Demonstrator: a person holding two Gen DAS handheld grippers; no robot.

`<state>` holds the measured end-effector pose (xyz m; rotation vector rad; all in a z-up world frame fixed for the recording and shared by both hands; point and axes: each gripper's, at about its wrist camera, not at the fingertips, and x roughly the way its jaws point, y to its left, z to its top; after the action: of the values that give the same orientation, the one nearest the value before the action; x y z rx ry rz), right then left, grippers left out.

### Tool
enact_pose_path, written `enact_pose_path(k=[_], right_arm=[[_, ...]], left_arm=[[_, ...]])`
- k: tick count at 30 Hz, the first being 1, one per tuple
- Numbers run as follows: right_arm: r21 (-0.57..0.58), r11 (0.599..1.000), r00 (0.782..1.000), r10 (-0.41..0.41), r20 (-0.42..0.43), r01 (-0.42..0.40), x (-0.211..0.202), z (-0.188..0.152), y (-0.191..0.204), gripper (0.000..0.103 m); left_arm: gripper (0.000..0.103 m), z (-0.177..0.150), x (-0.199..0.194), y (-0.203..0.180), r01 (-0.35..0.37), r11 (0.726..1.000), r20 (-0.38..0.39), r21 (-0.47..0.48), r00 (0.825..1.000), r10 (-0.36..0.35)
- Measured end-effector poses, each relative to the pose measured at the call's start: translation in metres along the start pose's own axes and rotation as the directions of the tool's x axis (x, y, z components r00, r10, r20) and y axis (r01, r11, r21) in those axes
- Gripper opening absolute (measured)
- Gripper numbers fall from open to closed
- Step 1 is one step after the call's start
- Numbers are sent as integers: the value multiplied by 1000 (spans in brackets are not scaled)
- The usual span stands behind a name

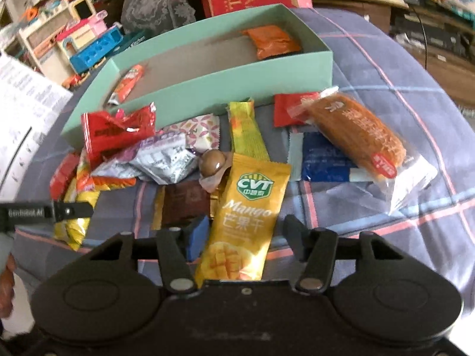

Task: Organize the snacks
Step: 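Grasp the yellow-silver bar with left gripper while right grasps yellow CVT mango packet, then carry both held packets into the teal box beside the earlier packets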

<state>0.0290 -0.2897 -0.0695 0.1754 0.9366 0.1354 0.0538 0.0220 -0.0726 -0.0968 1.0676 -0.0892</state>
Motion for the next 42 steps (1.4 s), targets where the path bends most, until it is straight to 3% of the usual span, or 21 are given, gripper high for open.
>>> enact_pose_path(k=[1, 2, 3, 4, 12, 16, 18, 19, 20, 22, 25, 42], right_arm=[[-19, 1000, 1000, -7, 4, 7, 0, -1, 3, 50], [-36, 999, 1000, -15, 6, 15, 3, 0, 7, 48], [-54, 998, 1000, -25, 10, 25, 3, 0, 10, 46], [-67, 997, 999, -33, 12, 33, 2, -1, 11, 44], [-58, 997, 999, -43, -9, 42, -9, -7, 4, 41], [-78, 996, 999, -41, -10, 40, -6, -9, 10, 59], [-125, 991, 999, -54, -7, 53, -3, -10, 20, 61], [-157, 985, 998, -68, 2, 67, -2, -12, 25, 59], [-175, 981, 997, -82, 13, 83, -1, -14, 27, 49], [-191, 976, 995, -97, 32, 101, -3, -15, 29, 44], [-146, 986, 997, -77, 24, 79, -8, -14, 21, 37], [-13, 1000, 997, 24, 69, -23, -53, -9, -9, 34]], left_arm=[[83, -1, 0, -4, -9, 1000, 6, 20, 1000, 9], [74, -2, 1, -10, -20, 998, 15, 56, 1000, 19], [58, -4, 1, -16, -30, 996, 25, 88, 999, 28], [52, -5, 0, -20, -45, 993, 33, 111, 999, 41], [54, -12, -7, -13, 16, 994, 3, 112, 1000, -16], [61, -13, -7, -17, 13, 992, 0, 122, 1000, -13], [64, -15, -8, -19, 8, 992, -3, 127, 1000, -8], [64, -15, -7, -20, 3, 991, -2, 130, 1000, -3], [63, -16, -7, -21, -1, 991, 0, 132, 1000, 1], [54, -16, -9, -19, -17, 993, 8, 118, 1000, 16], [49, -16, -14, -12, 8, 997, 2, 80, 1000, -8], [48, -22, -65, -4, 49, 996, 111, 74, 992, -57]])
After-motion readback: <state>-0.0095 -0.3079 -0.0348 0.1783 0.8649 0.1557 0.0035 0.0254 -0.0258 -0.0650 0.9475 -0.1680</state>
